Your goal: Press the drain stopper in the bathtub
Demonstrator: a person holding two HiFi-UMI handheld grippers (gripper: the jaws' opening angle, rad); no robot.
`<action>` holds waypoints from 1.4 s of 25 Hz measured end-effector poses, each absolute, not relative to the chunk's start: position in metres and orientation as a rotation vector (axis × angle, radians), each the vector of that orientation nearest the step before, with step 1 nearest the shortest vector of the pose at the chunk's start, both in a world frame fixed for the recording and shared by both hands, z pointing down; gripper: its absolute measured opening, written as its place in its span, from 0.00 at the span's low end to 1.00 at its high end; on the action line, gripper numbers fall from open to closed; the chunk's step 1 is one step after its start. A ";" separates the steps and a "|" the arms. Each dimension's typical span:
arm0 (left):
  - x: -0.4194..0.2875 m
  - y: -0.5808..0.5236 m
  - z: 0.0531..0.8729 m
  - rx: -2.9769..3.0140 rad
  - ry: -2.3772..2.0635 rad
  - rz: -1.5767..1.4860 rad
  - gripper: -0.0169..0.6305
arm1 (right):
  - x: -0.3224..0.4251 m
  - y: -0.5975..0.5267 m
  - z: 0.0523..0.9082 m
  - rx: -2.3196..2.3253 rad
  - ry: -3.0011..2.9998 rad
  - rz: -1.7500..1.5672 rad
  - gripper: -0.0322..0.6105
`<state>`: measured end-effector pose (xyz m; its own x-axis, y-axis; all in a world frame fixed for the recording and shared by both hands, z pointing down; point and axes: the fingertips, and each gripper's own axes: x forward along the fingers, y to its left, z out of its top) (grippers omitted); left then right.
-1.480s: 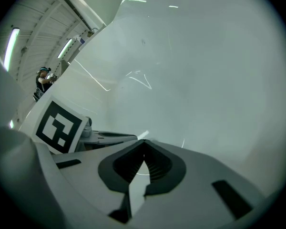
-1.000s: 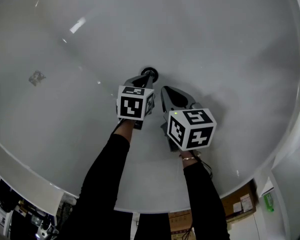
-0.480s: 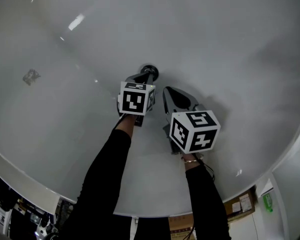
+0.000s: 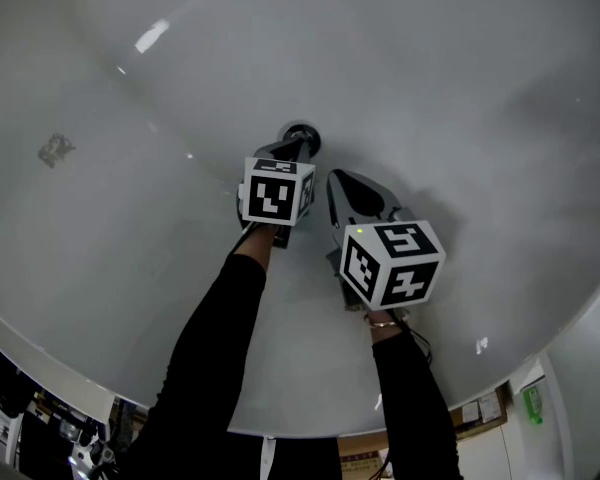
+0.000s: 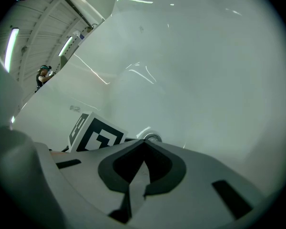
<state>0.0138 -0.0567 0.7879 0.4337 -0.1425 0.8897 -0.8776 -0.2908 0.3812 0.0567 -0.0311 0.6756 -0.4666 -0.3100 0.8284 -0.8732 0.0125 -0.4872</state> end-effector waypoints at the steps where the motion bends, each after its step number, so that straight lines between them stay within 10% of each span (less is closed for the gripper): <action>1: 0.014 -0.057 0.789 1.715 -0.894 0.967 0.04 | 0.057 -0.030 0.676 1.208 -1.793 1.469 0.05; 35: 0.014 -0.059 0.757 1.759 -0.867 0.950 0.04 | 0.070 -0.039 0.673 1.240 -1.745 1.467 0.05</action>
